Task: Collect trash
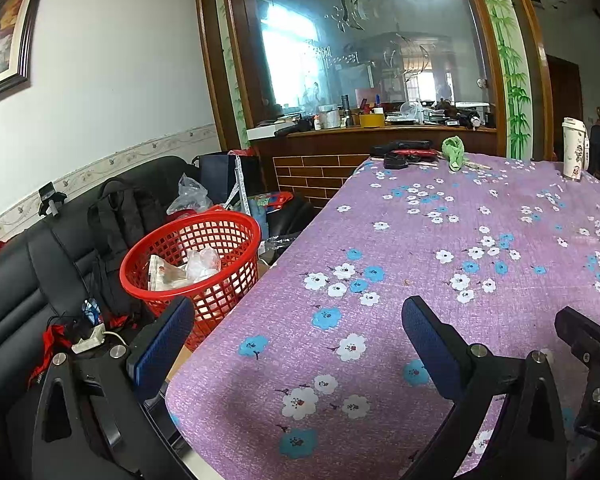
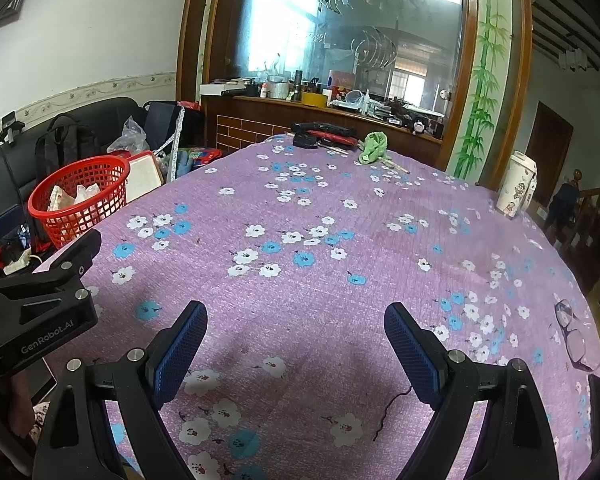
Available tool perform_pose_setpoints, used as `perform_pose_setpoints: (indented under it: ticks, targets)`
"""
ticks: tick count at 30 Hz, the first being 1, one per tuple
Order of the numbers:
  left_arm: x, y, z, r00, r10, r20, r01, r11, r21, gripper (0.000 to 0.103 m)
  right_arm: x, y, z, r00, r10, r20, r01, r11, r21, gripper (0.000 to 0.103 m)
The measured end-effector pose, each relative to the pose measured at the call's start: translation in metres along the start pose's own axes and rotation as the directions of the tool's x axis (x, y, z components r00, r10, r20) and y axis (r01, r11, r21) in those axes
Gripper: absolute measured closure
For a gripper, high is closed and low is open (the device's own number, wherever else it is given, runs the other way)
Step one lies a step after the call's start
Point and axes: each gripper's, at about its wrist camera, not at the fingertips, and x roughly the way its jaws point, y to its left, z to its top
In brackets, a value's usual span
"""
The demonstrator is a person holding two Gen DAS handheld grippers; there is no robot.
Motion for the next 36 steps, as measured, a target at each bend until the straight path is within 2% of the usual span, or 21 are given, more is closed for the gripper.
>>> perform_pose_setpoints:
  ticks: [13, 20, 23, 26, 30, 31, 32, 34, 36]
  targets:
    - [0.002, -0.013, 0.002, 1.0, -0.026, -0.001, 0.026, 0.999, 0.028, 0.0, 0.005, -0.013, 0.0, 1.0, -0.005, -0.024, 0.006, 0.999, 0.04, 0.01]
    - [0.017, -0.037, 0.019, 0.991, -0.123, -0.059, 0.126, 0.991, 0.051, 0.0, 0.018, -0.063, 0.003, 0.994, -0.079, -0.078, 0.091, 0.983, 0.161, 0.01]
    - [0.033, -0.062, 0.031, 0.971, -0.198, -0.133, 0.206, 0.977, 0.056, 0.0, 0.029, -0.096, 0.002, 0.985, -0.108, -0.133, 0.137, 0.963, 0.231, 0.006]
    - [0.047, -0.086, 0.04, 0.943, -0.262, -0.204, 0.277, 0.96, 0.049, 0.0, 0.043, -0.13, -0.001, 0.973, -0.12, -0.196, 0.175, 0.94, 0.292, 0.003]
    - [0.066, -0.132, 0.046, 0.882, -0.341, -0.324, 0.376, 0.925, 0.05, 0.0, 0.063, -0.169, -0.011, 0.95, -0.126, -0.284, 0.227, 0.907, 0.356, 0.003]
    - [0.072, -0.148, 0.044, 0.858, -0.362, -0.365, 0.406, 0.913, 0.049, 0.0, 0.066, -0.175, -0.013, 0.946, -0.122, -0.299, 0.232, 0.901, 0.366, 0.003]
    - [0.077, -0.159, 0.043, 0.842, -0.368, -0.395, 0.42, 0.906, 0.051, 0.0, 0.072, -0.183, -0.017, 0.94, -0.113, -0.322, 0.238, 0.894, 0.38, 0.003]
    - [0.083, -0.181, 0.039, 0.814, -0.376, -0.442, 0.446, 0.893, 0.061, 0.0, 0.079, -0.194, -0.022, 0.927, -0.111, -0.357, 0.26, 0.879, 0.4, 0.003]
    - [0.088, -0.196, 0.035, 0.792, -0.375, -0.482, 0.462, 0.884, 0.071, 0.0, 0.083, -0.202, -0.025, 0.926, -0.104, -0.363, 0.264, 0.867, 0.423, 0.003]
